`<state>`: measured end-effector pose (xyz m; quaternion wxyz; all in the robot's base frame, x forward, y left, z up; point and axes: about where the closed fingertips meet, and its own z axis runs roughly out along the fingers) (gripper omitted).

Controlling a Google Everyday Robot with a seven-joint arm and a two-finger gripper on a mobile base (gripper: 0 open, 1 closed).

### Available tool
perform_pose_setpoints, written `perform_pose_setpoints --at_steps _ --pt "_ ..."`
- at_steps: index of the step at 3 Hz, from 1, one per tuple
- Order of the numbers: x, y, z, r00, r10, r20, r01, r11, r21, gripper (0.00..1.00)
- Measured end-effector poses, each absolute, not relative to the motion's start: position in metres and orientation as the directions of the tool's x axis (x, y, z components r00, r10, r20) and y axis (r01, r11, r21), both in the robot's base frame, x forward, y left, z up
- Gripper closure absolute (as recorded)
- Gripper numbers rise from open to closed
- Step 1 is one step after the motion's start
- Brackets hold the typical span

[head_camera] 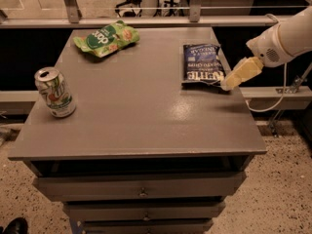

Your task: Move blue chip bag near 7up can

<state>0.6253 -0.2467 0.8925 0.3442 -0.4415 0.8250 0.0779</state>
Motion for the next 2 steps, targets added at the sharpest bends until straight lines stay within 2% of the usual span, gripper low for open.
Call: perform_pose_setpoints --at_steps 1,2 --pt "0.646 -0.24 0.867 -0.381 -0.618 -0.687 -0.773 0.621 -0.13 0.0" --pt "0.661 -0.232 0.849 -0.38 -0.581 -0.72 -0.77 0.629 -0.102 0.13"
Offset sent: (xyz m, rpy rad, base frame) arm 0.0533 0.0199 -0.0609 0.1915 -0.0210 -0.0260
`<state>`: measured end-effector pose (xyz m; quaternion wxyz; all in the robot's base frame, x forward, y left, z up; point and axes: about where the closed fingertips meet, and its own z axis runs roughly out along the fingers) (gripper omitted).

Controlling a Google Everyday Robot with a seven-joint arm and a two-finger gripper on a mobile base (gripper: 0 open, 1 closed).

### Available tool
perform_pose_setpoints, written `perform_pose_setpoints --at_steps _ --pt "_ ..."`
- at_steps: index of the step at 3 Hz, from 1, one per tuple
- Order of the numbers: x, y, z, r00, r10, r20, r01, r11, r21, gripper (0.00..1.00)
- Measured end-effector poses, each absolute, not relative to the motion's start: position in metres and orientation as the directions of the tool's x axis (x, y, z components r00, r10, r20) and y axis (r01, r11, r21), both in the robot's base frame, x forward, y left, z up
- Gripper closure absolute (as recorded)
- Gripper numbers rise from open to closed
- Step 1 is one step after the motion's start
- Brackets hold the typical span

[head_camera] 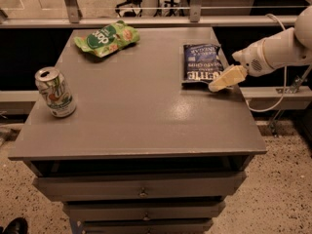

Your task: Move blue chip bag near 7up can

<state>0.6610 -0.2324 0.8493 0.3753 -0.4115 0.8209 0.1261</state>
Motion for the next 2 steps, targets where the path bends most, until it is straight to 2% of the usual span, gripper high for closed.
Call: perform_pose_setpoints --at_steps 2 --pt "0.6726 -0.2156 0.8507 -0.348 -0.539 -0.767 -0.777 0.624 -0.086 0.59"
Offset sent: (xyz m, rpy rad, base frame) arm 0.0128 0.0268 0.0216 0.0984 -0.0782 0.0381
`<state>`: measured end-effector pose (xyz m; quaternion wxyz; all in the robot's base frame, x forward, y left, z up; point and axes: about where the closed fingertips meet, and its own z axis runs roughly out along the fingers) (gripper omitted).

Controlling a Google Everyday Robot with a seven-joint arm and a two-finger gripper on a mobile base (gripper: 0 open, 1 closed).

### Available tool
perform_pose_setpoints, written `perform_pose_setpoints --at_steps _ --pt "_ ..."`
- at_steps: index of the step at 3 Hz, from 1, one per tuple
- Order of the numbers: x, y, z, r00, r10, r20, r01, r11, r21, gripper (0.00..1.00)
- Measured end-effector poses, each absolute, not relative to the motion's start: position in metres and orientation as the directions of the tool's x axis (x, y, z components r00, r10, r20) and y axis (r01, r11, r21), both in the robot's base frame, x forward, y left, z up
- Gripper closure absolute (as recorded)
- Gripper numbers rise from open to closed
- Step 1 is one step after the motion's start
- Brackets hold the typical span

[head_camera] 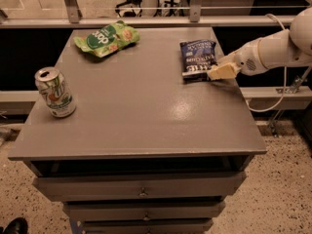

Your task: Move blue chip bag near 7up can

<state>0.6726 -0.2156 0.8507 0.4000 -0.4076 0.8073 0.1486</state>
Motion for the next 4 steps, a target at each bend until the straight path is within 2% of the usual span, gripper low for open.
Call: perform_pose_setpoints --at_steps 1,2,3,4 --pt "0.67 -0.199 0.874 -0.285 -0.535 -0.795 -0.798 0.592 -0.113 0.83" --pt "0.659 -0.17 0.892 -0.215 -0.523 -0.825 -0.838 0.533 -0.12 1.0" --pt "0.644 -0.126 0.898 -0.149 -0.485 -0.862 -0.887 0.45 -0.1 1.0" --pt "0.623 -0.06 0.899 -0.078 -0.413 -0.907 -0.941 0.331 -0.07 1.0"
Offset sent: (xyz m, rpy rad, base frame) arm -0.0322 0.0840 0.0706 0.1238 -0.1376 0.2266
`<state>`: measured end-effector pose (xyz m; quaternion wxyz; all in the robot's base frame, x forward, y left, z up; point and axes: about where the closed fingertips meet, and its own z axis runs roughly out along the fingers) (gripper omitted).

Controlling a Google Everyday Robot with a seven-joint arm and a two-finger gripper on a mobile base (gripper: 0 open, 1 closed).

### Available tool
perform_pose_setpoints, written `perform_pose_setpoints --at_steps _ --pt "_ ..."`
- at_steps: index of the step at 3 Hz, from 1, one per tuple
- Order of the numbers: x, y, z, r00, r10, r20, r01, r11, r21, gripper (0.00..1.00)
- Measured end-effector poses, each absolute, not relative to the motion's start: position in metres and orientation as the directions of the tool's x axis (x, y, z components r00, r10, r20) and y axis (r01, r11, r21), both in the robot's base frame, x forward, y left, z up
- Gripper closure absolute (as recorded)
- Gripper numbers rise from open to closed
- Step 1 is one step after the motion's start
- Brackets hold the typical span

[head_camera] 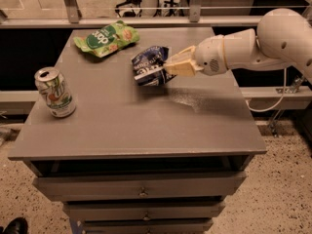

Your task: Move blue chip bag near 7up can

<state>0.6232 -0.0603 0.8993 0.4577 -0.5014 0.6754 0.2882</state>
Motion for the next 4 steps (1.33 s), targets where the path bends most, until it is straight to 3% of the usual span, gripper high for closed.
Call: perform_pose_setpoints --at_steps 2,3,4 --pt "0.577 0.019 0.897 -0.014 -0.36 -0.933 -0.983 0.178 -0.054 1.0" --pt "0.549 0.058 0.892 0.003 -0.359 -0.933 -0.994 0.104 -0.044 0.84" --pt "0.529 0.094 0.885 0.012 -0.379 -0.925 -0.999 0.041 -0.03 0.53"
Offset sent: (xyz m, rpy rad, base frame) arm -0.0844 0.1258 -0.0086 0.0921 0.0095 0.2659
